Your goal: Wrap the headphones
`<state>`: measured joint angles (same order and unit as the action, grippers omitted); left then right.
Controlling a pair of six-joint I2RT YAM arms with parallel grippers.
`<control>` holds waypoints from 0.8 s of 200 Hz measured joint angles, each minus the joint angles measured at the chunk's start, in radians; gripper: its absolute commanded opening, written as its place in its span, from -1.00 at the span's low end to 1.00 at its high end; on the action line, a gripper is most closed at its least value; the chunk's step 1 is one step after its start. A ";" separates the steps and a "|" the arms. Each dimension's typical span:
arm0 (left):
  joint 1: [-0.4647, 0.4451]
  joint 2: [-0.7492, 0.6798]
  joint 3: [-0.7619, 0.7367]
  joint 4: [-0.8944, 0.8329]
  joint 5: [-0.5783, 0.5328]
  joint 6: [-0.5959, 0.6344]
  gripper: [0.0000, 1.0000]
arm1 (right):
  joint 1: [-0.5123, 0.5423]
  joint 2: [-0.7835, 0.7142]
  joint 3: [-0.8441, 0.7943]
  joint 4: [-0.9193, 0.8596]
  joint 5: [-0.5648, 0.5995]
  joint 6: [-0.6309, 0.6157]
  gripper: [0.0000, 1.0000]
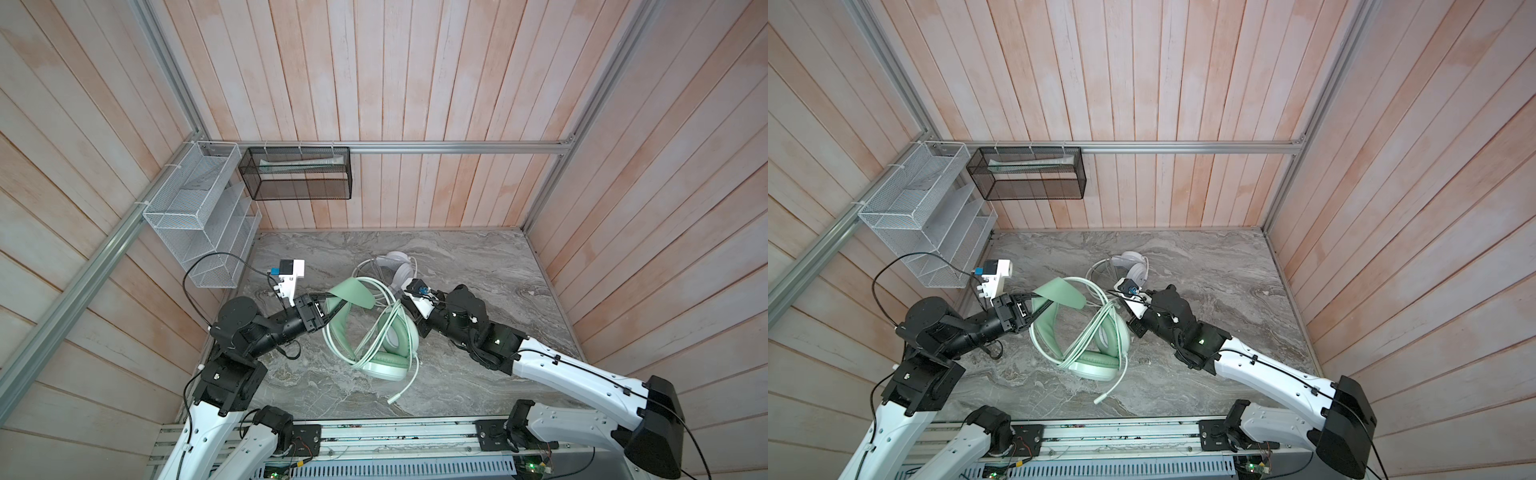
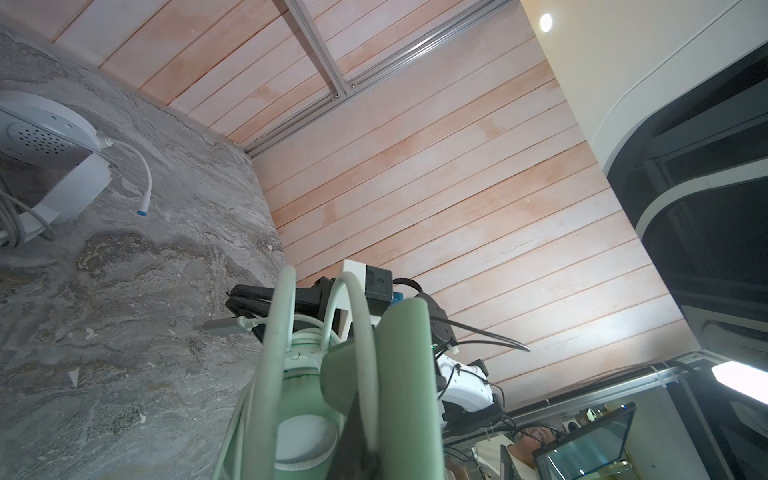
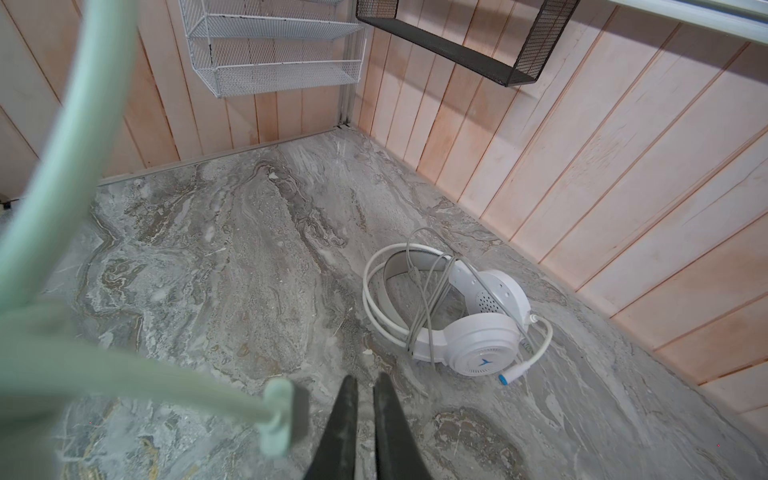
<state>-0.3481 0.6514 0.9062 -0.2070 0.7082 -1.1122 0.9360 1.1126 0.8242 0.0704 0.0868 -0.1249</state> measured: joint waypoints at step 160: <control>0.000 0.067 -0.394 0.226 -0.139 -0.117 -1.00 | -0.093 -0.404 -0.163 0.003 0.362 0.315 0.75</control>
<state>-0.3481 0.7185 0.5117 0.0189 0.5690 -1.2293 0.8425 0.7086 0.6609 0.0734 0.4484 0.1902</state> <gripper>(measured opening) 0.088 0.874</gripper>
